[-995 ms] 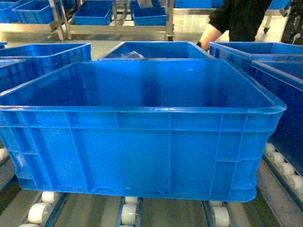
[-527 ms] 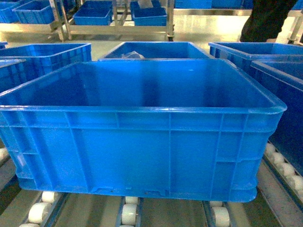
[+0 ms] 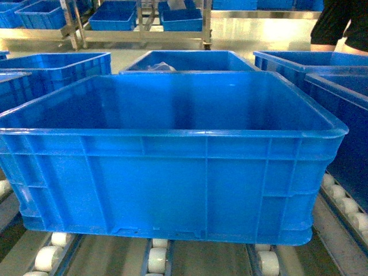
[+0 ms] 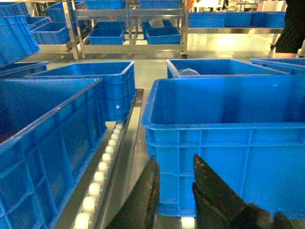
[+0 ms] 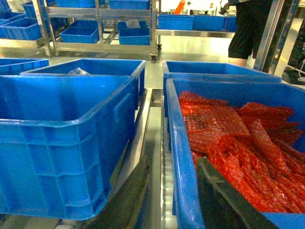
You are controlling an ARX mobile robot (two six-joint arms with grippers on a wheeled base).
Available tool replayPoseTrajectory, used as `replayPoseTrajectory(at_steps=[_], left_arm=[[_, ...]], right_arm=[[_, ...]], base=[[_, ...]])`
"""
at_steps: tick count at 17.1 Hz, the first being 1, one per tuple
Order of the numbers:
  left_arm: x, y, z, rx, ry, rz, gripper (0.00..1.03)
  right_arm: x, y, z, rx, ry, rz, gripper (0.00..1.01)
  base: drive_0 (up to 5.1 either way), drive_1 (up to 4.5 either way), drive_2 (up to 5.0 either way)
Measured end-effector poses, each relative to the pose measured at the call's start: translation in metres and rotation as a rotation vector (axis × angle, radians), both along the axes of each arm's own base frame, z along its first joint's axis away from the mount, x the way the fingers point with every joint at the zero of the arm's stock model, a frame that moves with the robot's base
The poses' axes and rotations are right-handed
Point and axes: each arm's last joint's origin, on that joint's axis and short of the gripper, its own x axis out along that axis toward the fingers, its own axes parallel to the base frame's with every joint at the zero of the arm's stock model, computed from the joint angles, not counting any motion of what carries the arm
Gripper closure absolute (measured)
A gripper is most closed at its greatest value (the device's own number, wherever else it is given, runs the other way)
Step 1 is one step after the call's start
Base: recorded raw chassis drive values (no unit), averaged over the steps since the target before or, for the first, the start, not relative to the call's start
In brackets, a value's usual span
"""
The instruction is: Place box next to blue box on left shelf
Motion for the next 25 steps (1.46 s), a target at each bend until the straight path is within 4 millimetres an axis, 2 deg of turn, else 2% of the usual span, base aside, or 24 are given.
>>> replayPoseTrajectory(at_steps=[4, 5, 25], left_arm=[[0.0000, 0.0000, 0.0000, 0.000, 0.000, 0.000, 0.31], [0.0000, 0.0000, 0.0000, 0.001, 0.000, 0.000, 0.04], [0.0000, 0.0000, 0.0000, 0.000, 0.000, 0.000, 0.05]], right_arm=[[0.0000, 0.0000, 0.0000, 0.000, 0.000, 0.000, 0.25], [0.0000, 0.0000, 0.0000, 0.000, 0.000, 0.000, 0.03], [0.0000, 0.0000, 0.0000, 0.000, 0.000, 0.000, 0.03]], base=[[0.0, 0.00, 0.0], [0.0, 0.00, 0.0], [0.0, 0.00, 0.0]])
